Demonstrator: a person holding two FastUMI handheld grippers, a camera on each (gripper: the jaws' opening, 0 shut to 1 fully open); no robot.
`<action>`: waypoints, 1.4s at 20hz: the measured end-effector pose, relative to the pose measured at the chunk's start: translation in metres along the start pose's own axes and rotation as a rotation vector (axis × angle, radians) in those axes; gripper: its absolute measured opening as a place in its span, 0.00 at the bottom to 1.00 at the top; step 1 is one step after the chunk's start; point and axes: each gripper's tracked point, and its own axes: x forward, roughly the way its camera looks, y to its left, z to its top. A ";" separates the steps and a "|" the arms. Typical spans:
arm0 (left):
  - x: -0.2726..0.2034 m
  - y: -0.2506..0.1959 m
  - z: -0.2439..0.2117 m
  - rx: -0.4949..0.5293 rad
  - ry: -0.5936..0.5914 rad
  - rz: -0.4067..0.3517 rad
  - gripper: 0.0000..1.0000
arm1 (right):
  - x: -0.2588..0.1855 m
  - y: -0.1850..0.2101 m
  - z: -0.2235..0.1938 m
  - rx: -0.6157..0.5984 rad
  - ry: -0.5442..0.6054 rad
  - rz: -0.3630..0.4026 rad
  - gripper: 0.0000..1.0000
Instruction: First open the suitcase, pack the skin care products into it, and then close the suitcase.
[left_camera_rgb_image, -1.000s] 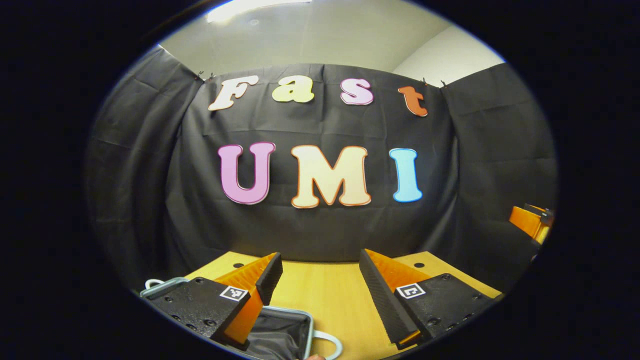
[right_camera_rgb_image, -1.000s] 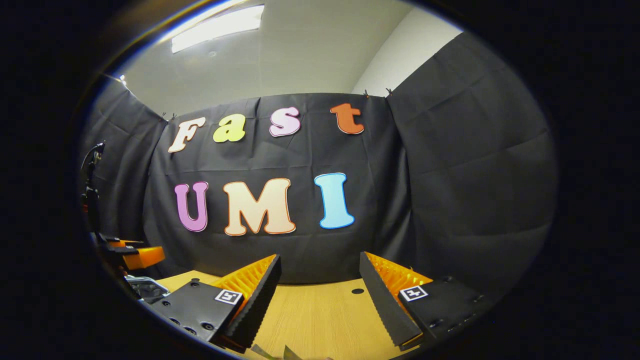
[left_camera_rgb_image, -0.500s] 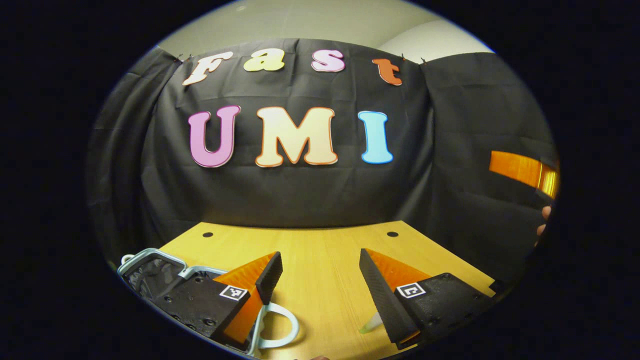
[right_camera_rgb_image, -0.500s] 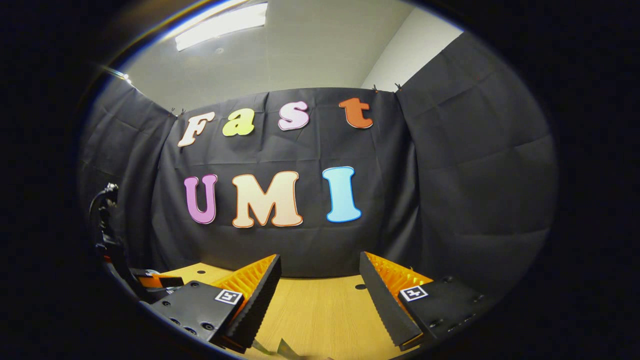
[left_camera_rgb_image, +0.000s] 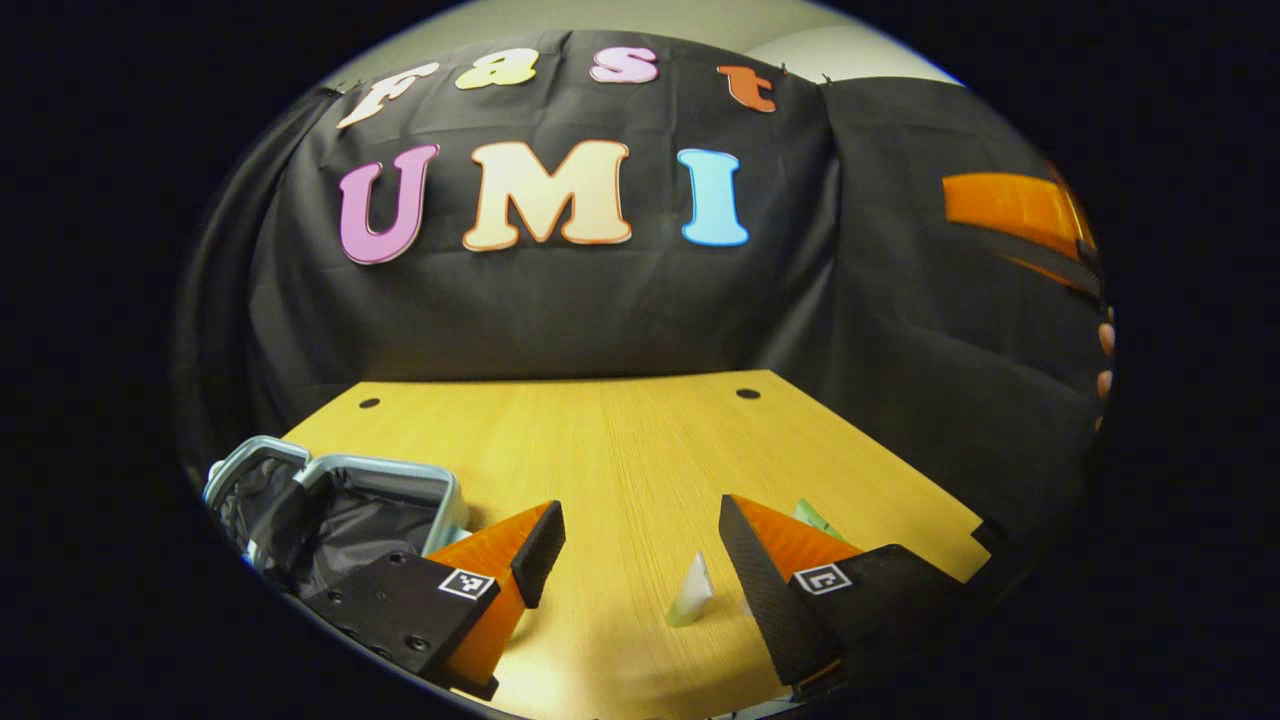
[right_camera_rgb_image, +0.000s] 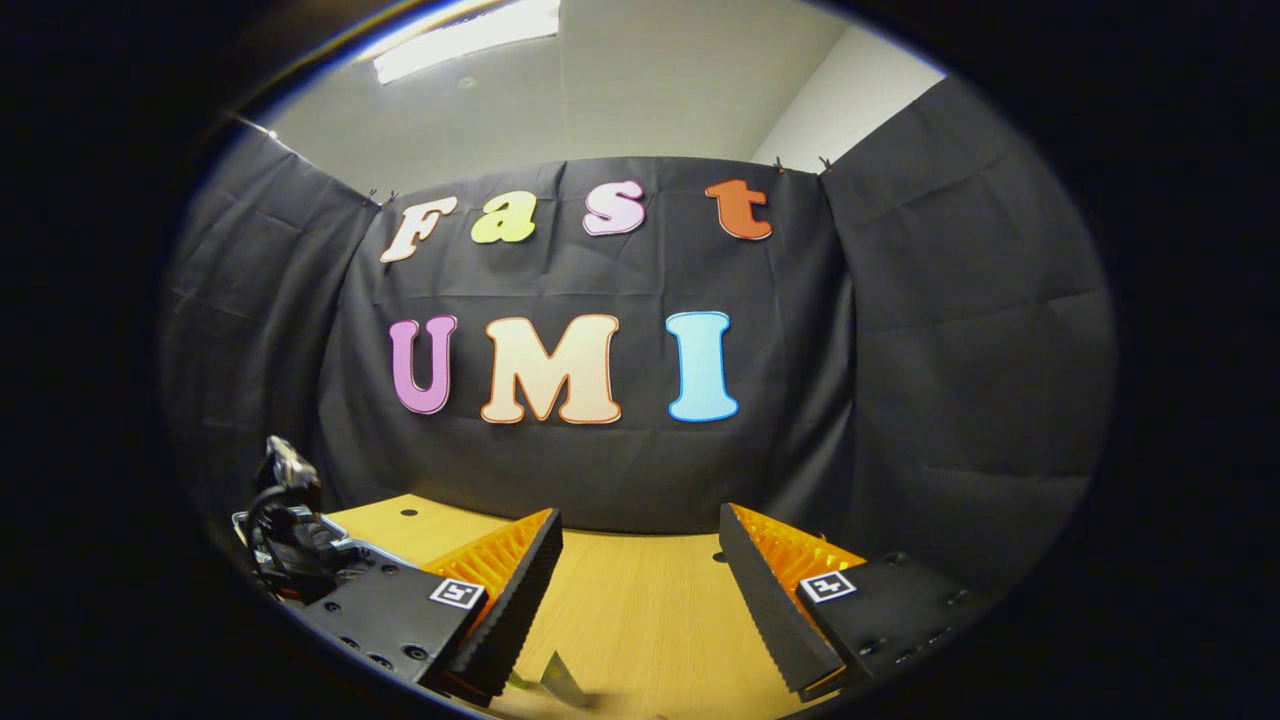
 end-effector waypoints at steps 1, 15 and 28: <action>0.001 -0.004 -0.009 0.001 0.018 -0.008 0.93 | 0.000 0.000 -0.003 -0.002 0.005 0.004 0.98; 0.031 -0.021 -0.093 -0.028 0.196 -0.073 0.18 | -0.009 0.005 -0.039 -0.031 0.085 0.037 0.98; -0.015 0.006 -0.023 0.020 0.182 -0.100 0.13 | -0.010 0.056 -0.150 0.024 0.246 0.099 0.99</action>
